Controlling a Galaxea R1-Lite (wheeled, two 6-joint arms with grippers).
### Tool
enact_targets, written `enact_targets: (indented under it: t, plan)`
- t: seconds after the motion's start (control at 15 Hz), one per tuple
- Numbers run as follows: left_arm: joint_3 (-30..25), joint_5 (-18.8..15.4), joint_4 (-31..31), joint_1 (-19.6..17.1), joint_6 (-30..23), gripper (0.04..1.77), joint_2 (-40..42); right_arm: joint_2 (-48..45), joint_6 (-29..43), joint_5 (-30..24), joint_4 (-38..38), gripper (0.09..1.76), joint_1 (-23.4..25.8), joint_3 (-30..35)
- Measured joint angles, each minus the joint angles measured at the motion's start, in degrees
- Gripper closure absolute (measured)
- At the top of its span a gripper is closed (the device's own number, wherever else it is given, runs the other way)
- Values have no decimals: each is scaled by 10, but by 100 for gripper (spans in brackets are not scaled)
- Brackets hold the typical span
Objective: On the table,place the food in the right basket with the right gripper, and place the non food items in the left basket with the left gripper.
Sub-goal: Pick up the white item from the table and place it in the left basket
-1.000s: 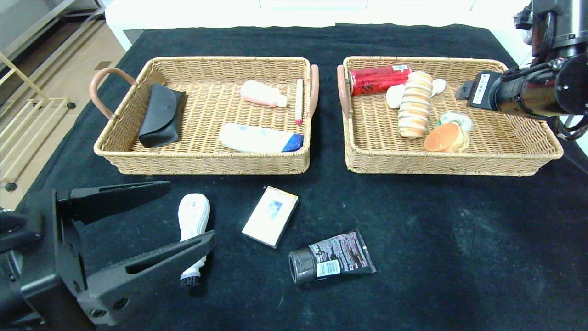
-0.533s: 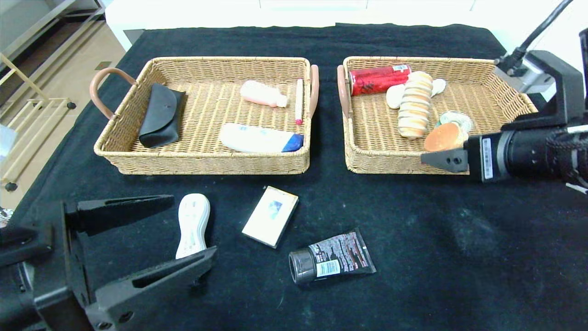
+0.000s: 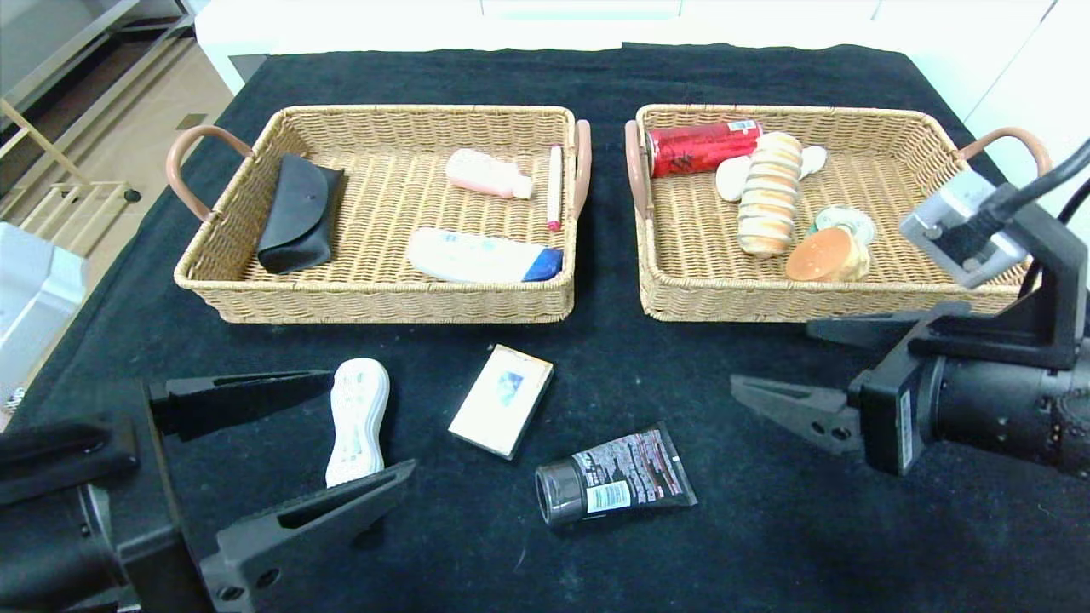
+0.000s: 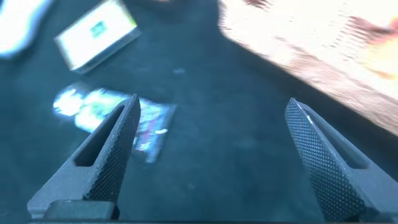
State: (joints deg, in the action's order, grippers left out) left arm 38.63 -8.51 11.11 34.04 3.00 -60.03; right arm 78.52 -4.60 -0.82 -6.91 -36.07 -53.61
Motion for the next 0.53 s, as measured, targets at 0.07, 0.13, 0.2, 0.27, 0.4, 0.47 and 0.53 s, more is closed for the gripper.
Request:
enact_targets:
  t: [0.07, 0.13, 0.2, 0.27, 0.4, 0.47, 0.53]
  plan:
    - [0, 1, -4, 2, 0, 9, -1, -3, -8, -8, -8, 15, -15, 15]
    - [0, 4, -11, 4, 4, 9, -2, -6, -21, -16, -11, 15, -30, 31]
    - [1, 14, -19, 8, 8, 9, -3, -8, -34, -28, -20, 15, -40, 47]
    - [1, 26, -24, 15, 10, 9, -4, -9, -42, -44, -44, 15, -47, 64]
    - [0, 44, -28, 31, 10, 9, -9, -5, -47, -71, -118, 15, -51, 100]
    - [-1, 46, -28, 36, 10, 9, -13, -2, -47, -75, -155, 15, -51, 120]
    - [-2, 47, -28, 39, 10, 9, -17, 2, -47, -79, -198, 15, -51, 143]
